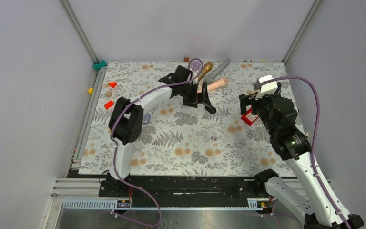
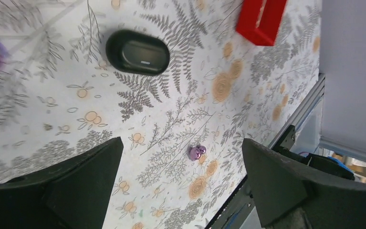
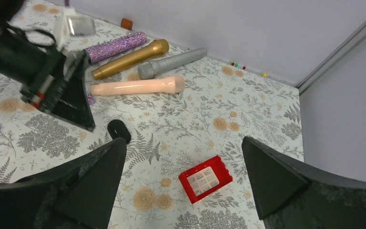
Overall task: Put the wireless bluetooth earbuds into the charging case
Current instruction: Place the charging case at the center of the board, then pick up the charging case at the center of the board.
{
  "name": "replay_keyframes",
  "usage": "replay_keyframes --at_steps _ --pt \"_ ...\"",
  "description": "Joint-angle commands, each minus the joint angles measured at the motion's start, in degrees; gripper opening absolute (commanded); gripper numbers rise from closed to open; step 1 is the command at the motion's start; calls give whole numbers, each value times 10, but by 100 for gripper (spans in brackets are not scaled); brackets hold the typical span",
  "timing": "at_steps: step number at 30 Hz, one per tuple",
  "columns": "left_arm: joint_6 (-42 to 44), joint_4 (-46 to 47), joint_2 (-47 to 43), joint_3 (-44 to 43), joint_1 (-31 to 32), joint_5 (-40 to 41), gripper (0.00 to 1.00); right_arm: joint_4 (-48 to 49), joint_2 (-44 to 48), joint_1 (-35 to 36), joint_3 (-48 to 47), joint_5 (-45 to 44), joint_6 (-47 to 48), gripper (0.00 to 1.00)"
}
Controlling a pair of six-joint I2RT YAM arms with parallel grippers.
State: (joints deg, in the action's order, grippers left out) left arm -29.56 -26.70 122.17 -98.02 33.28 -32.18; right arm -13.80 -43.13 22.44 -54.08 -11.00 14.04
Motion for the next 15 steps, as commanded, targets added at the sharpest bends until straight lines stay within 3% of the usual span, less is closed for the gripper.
replay_keyframes --at_steps 1,10,15 --pt "110 -36 -83 -41 -21 -7 99 24 0 -3 0 11 -8 99" --pt "232 -125 -160 -21 -112 -21 99 24 1 -3 1 17 -10 99" --pt "400 -240 -182 -11 -178 -69 99 22 5 -3 1 25 -10 99"
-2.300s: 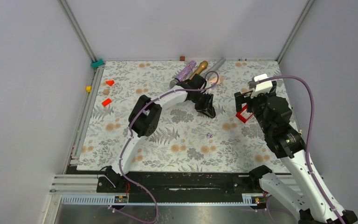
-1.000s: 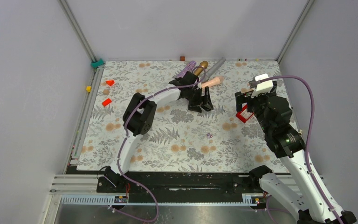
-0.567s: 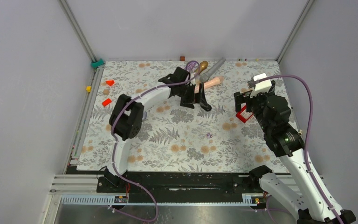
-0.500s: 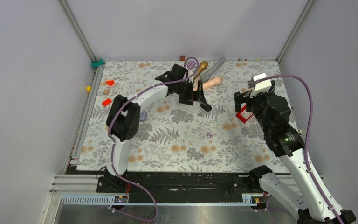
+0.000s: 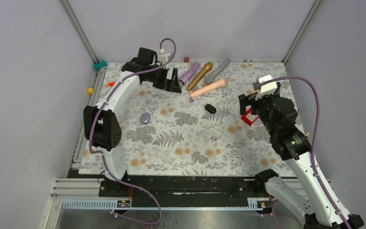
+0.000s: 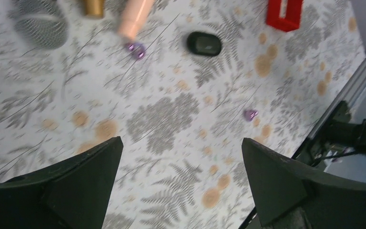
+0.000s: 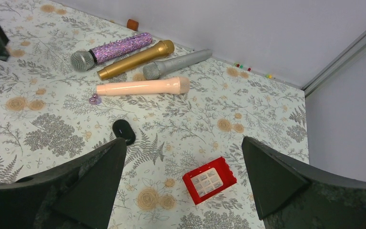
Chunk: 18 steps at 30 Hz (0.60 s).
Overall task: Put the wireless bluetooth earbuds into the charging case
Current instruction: Pick up the charging case at the center of the board.
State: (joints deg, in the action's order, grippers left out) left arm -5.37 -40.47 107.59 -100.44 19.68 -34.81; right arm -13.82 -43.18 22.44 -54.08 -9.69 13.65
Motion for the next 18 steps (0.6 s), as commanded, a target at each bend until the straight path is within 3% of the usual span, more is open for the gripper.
replay_keyframes --at_steps 1,8,14,18 --pt "200 -128 -40 19 -54 -37 99 22 6 -3 1 13 -7 100" --pt "545 -259 -108 102 -83 49 99 19 11 -3 1 24 -10 99" --pt "671 -224 -114 180 -89 205 99 19 17 -3 3 24 -9 100" --pt "739 -175 -107 213 -105 224 98 20 17 -3 4 27 -8 100"
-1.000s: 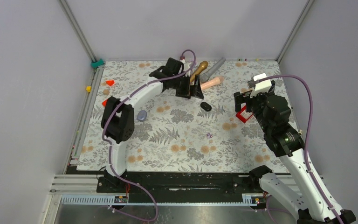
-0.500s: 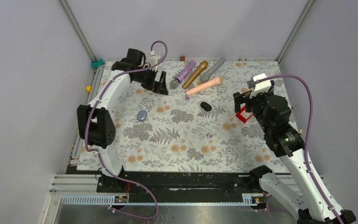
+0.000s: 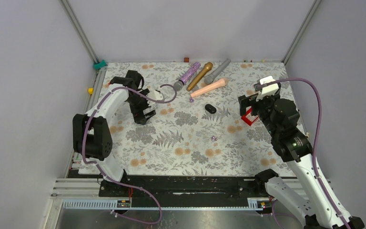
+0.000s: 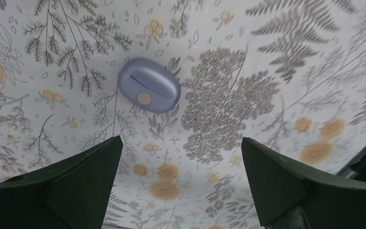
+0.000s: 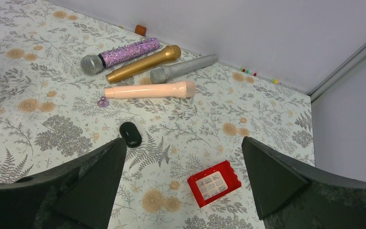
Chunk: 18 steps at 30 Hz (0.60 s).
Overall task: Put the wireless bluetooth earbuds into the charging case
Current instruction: Pick up the charging case at the center of the board.
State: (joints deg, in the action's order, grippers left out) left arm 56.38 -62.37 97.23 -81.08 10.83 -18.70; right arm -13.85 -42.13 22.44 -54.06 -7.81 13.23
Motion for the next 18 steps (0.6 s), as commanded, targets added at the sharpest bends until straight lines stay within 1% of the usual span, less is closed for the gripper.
replay_keyframes --at_steps 1,6,13,18 --pt "131 50 -1 19 -20 54 98 20 5 -3 3 9 -4 99" --pt "167 47 19 16 -18 7 98 19 2 -3 4 11 -4 99" --pt "151 50 68 16 -11 22 98 19 1 -3 4 14 -6 100" --pt "143 69 102 17 -9 43 98 17 0 -3 3 13 -7 100"
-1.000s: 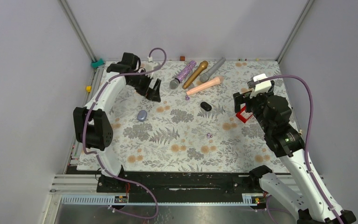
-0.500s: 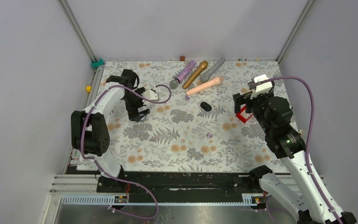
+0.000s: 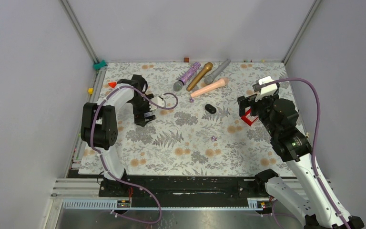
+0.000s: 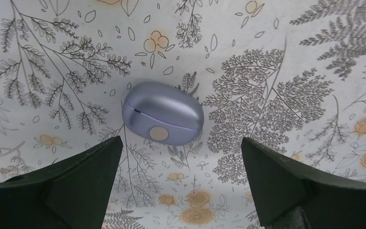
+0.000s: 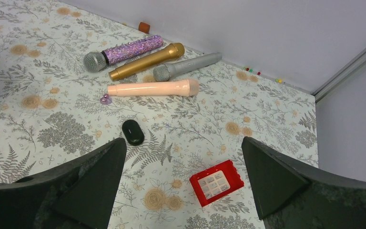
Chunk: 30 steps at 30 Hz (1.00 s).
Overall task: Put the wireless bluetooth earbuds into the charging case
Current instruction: Pick up the charging case at the center of the board.
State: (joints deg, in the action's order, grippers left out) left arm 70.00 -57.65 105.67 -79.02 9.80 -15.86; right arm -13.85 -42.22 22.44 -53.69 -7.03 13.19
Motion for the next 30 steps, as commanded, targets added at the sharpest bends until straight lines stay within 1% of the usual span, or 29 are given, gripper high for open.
replay_keyframes --at_steps 1,6,9,17,18,20,23,24,27,30 --pt "4 27 21 -4 2 18 98 17 1 -3 -1 5 -7 100" --pt "-1 44 34 -5 3 19 97 16 1 -2 -1 6 -8 99" --pt "-7 51 48 -7 7 31 95 15 2 -3 -2 8 -9 99" --pt "-18 55 90 -3 29 81 78 15 3 -3 -3 8 -11 100" --pt "-20 55 92 -2 31 82 76 15 2 -3 -3 9 -10 100" --pt "-25 54 91 -3 35 85 68 15 1 -4 -3 9 -11 99" --pt "-37 51 77 -4 42 74 63 15 -1 -3 -4 9 -14 100" --pt "-44 52 72 -3 45 71 59 15 -2 -3 -4 10 -16 99" --pt "-71 47 62 -8 64 62 55 12 -7 -3 -6 15 -22 99" --pt "-108 47 58 -14 90 61 54 10 -14 -3 -6 26 -31 99"
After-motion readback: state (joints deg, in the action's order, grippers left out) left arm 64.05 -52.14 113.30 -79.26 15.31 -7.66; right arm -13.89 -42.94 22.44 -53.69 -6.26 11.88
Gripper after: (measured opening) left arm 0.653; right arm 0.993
